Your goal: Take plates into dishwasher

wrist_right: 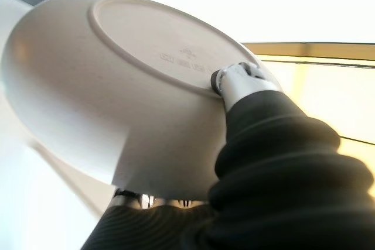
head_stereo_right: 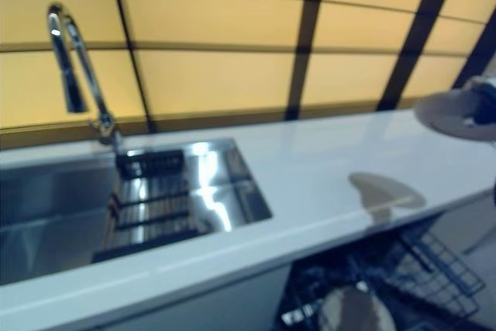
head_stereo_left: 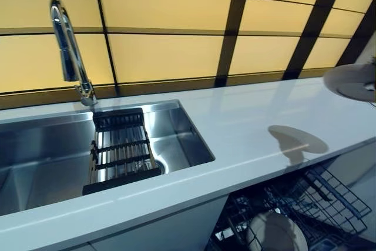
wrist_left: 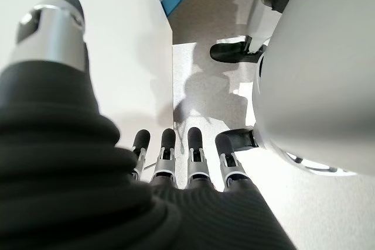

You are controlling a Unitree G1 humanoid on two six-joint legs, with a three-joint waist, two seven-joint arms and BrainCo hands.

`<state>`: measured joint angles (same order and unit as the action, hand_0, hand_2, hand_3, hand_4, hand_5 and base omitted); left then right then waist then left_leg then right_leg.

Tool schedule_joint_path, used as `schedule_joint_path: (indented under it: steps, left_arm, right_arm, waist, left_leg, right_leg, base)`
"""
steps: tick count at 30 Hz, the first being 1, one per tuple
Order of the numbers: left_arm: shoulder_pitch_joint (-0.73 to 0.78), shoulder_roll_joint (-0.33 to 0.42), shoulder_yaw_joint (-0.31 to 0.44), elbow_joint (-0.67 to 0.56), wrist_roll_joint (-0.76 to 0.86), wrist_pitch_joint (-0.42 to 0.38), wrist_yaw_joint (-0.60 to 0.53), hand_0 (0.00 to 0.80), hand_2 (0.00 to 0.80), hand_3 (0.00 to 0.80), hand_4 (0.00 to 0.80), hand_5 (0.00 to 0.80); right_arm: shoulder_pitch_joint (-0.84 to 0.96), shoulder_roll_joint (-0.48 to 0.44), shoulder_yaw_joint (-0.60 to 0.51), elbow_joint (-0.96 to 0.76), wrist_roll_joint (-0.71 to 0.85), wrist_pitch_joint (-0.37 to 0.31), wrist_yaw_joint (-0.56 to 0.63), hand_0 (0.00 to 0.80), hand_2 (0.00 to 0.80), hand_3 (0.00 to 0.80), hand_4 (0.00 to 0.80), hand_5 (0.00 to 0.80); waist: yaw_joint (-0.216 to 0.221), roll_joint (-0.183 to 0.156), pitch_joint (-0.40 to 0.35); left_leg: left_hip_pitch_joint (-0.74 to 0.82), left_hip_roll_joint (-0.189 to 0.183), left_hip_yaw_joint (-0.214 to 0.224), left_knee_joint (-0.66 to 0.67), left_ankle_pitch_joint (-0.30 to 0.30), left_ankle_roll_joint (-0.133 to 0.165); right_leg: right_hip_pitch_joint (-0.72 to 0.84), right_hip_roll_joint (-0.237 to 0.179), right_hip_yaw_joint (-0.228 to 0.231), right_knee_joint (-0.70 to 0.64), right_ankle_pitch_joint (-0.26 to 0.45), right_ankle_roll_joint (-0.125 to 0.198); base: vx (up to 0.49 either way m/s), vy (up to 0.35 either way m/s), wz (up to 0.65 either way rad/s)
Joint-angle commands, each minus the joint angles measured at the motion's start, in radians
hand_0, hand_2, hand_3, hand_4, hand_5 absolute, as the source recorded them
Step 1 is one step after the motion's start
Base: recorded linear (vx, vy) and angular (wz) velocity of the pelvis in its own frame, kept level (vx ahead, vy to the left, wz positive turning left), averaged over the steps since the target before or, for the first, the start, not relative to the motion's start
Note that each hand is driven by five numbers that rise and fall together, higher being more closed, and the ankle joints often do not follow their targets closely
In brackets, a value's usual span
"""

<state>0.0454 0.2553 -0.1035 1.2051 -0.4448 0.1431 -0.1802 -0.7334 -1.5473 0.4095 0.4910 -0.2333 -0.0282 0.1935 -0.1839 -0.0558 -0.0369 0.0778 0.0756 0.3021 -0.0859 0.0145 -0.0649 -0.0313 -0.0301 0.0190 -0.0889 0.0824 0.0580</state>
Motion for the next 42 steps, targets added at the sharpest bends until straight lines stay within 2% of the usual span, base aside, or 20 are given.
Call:
schedule_joint_path:
  steps: [1,2,5,8,14,16,17,21,30,42]
  left_arm:
    - [-0.023,0.039,0.023,0.03,0.021,-0.008,-0.019,0.0,0.0,0.0,0.0,0.0]
    - [-0.024,0.038,0.031,0.032,0.024,-0.01,-0.018,0.0,0.0,0.0,0.0,0.0]
    - [-0.028,0.041,0.036,0.029,0.023,-0.009,-0.019,0.0,0.0,0.0,0.0,0.0]
    - [-0.037,0.049,0.035,0.029,0.027,-0.005,-0.02,0.0,0.0,0.0,0.0,0.0]
    - [-0.06,0.063,0.036,0.026,0.037,0.004,-0.035,0.0,0.0,0.0,0.0,0.0]
    - [-0.065,0.06,0.037,0.028,0.042,0.001,-0.038,0.0,0.0,0.0,0.0,0.0]
    - [-0.064,0.059,0.04,0.028,0.041,-0.008,-0.041,0.0,0.0,0.0,0.0,0.0]
    - [-0.064,0.053,0.049,0.029,0.045,-0.022,-0.044,0.0,0.0,0.0,0.0,0.0]
    - [-0.048,0.05,0.066,0.026,0.065,-0.039,-0.045,0.0,0.0,0.0,0.0,0.0]
    - [-0.017,0.042,0.056,0.003,0.082,-0.052,-0.043,0.0,0.0,0.0,0.0,0.0]
  right_arm:
    - [0.063,-0.014,-0.17,0.035,0.085,0.044,-0.009,0.8,0.8,0.8,0.8,0.8]
    - [0.144,-0.007,-0.24,0.035,0.088,0.047,0.005,0.8,0.8,0.8,0.8,0.8]
    - [0.265,0.011,-0.343,0.032,0.096,0.066,0.02,0.8,0.8,0.8,0.8,0.8]
    - [0.484,0.064,-0.528,0.024,0.117,0.094,0.032,0.8,0.8,0.8,0.8,0.8]
    - [0.691,0.21,-0.678,-0.036,0.177,0.11,0.083,0.8,0.8,0.8,0.8,0.8]
    - [0.708,0.244,-0.682,-0.052,0.19,0.113,0.098,0.8,0.8,0.8,0.8,0.8]
    - [0.729,0.287,-0.681,-0.091,0.193,0.13,0.11,0.8,0.8,0.8,0.8,0.8]
    - [0.757,0.361,-0.678,-0.156,0.203,0.168,0.127,0.8,0.8,0.8,0.8,0.8]
    - [0.771,0.538,-0.649,-0.225,0.237,0.234,0.088,0.8,0.8,0.8,0.8,0.8]
    - [0.743,0.61,-0.586,-0.203,0.2,0.256,-0.001,0.8,0.8,0.8,0.8,0.8]
  waist:
    - [-0.011,-0.065,-0.003]
    - [-0.022,-0.062,-0.002]
    - [-0.034,-0.062,0.005]
    - [-0.045,-0.063,0.015]
    - [-0.06,-0.06,0.042]
    - [-0.062,-0.058,0.047]
    - [-0.066,-0.055,0.053]
    - [-0.07,-0.047,0.064]
    - [-0.062,-0.022,0.084]
    - [-0.037,0.001,0.099]
  left_leg:
    - [0.027,-0.01,-0.045,-0.001,-0.049,0.005]
    - [0.027,-0.009,-0.041,-0.001,-0.049,0.005]
    - [0.027,-0.007,-0.036,-0.001,-0.048,0.006]
    - [0.03,-0.005,-0.026,-0.001,-0.049,0.008]
    - [0.037,-0.006,-0.015,-0.001,-0.05,0.014]
    - [0.037,-0.007,-0.012,-0.001,-0.052,0.016]
    - [0.039,-0.008,-0.009,-0.001,-0.053,0.018]
    - [0.039,-0.011,-0.003,-0.001,-0.054,0.021]
    - [0.037,-0.008,0.003,-0.001,-0.053,0.02]
    - [0.026,-0.009,-0.014,-0.001,-0.048,0.013]
  right_leg:
    - [0.027,-0.011,-0.004,0.002,0.019,0.108]
    - [0.023,-0.009,0.001,0.002,0.021,0.108]
    - [0.02,-0.007,0.007,0.002,0.023,0.107]
    - [0.019,-0.007,0.014,0.002,0.027,0.107]
    - [0.015,-0.004,0.027,0.002,0.036,0.106]
    - [0.013,-0.004,0.029,0.002,0.037,0.106]
    - [0.012,-0.003,0.031,0.002,0.038,0.105]
    - [0.008,-0.004,0.033,0.002,0.04,0.103]
    - [0.004,-0.01,0.018,0.002,0.038,0.102]
    - [0.001,-0.021,-0.005,0.002,0.034,0.104]
  base:
    - [0.005,-0.03,-0.05]
    - [-0.003,-0.025,-0.06]
    - [-0.014,-0.017,-0.09]
    - [-0.003,-0.018,-0.12]
    - [-0.01,-0.015,-0.04]
    - [-0.014,-0.025,-0.09]
    - [-0.007,-0.02,-0.08]
    - [-0.017,-0.023,-0.07]
    - [-0.006,-0.012,-0.02]
    - [-0.004,-0.033,0.0]
